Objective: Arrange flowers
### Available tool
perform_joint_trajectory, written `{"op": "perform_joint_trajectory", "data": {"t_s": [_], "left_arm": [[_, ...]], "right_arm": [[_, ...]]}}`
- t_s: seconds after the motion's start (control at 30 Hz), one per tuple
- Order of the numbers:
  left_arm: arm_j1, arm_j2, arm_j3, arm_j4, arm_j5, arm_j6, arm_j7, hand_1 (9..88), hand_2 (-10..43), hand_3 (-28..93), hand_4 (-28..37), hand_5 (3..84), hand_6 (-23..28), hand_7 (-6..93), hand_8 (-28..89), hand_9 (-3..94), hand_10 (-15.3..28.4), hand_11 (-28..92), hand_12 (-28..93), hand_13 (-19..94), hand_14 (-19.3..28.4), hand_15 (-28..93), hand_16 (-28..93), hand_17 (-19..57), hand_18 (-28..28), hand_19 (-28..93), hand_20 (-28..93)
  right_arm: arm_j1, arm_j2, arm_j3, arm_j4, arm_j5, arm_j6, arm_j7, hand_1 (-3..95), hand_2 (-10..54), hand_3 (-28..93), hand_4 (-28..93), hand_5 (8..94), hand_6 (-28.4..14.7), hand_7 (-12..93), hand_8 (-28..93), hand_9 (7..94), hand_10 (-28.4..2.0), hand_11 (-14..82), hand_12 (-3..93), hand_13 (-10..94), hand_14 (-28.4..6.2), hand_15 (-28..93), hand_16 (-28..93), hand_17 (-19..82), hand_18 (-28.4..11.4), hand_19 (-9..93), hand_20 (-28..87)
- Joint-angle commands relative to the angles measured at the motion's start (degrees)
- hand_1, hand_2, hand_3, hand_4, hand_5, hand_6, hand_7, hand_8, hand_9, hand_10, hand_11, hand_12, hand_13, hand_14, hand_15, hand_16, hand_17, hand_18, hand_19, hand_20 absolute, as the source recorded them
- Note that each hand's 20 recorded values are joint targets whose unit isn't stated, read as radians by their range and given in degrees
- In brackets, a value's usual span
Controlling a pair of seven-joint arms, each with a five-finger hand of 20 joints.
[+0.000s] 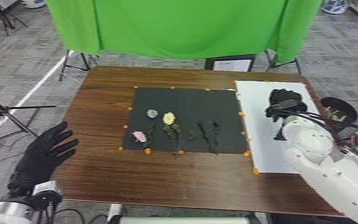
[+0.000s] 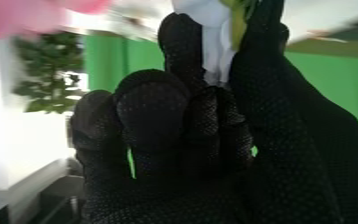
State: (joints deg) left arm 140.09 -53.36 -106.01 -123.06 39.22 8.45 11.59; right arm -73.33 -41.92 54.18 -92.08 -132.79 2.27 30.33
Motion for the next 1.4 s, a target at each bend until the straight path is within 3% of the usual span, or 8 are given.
{"op": "perform_joint_trajectory", "data": {"t_s": [0.03,0.23,0.53,1.03,1.4], "left_arm": [[-0.25,-0.28,0.45,-0.09,-0.06,-0.36,-0.53,26.6,-1.5,70,-27.0,26.5,4.3,25.1,-13,24.3,11.9,22,19,20,16.3,34,0,-9.6,22.7,42,9],[-0.47,-0.26,0.73,-0.02,0.00,-0.39,-0.49,26.6,-1.5,70,-27.1,26.5,4.3,25.1,-13,24.3,11.9,22,18,20,16.4,34,0,-9.6,22.6,42,9],[-0.98,-0.14,1.14,0.27,-0.07,-0.48,-0.88,26.7,-1.4,70,-27.0,26.5,4.2,25.1,-13,24.4,11.9,22,19,20,16.4,34,0,-9.6,22.6,42,9],[-1.62,0.43,1.39,0.79,-0.09,-1.28,-1.31,26.6,-1.5,70,-26.9,26.5,4.2,25.0,-13,24.5,11.9,22,19,20,16.4,34,0,-9.6,22.6,42,9],[-1.94,0.67,1.52,1.00,-0.09,-1.53,-1.55,26.7,-1.4,70,-26.9,26.5,4.2,25.1,-13,24.4,11.9,22,19,20,16.4,34,0,-9.6,22.6,42,9]], "right_arm": [[3.23,-4.54,-3.88,-10.55,2.17,1.59,-6.80,45.6,-9.5,87,-26,72.1,1.7,49,-2,89.0,-4.9,18.3,48.2,78,-4.0,67,31,34,-20.5,86,51],[5.18,-9.53,-7.30,-13.46,3.69,-2.30,-10.01,43.7,-9.5,87,-21,72.5,1.1,49,-2,89.3,-5.7,18.2,48.6,78,-4.3,67,31,34,-20.7,85,52],[6.26,-13.82,-11.80,-11.79,3.57,-7.99,-8.01,42.9,-9.5,87,-19,72.5,1.1,50,-2,88.7,-6.6,20.5,48.1,77,-5.0,68,32,33,-21.1,85,52],[5.79,-15.46,-14.05,-8.28,1.66,-6.11,-6.59,42.7,-9.5,86,-22,70.9,1.5,48,1,87.6,-6.1,18.9,47.3,76,-4.5,68,32,33,-20.7,85,51],[6.30,-16.94,-14.96,-7.59,1.01,-3.03,-6.17,38.0,-9.5,83,-26,66.6,0.8,47,2,81.2,-7.4,27.9,39.4,74,-5.0,69,33,32,-20.6,85,52]]}}
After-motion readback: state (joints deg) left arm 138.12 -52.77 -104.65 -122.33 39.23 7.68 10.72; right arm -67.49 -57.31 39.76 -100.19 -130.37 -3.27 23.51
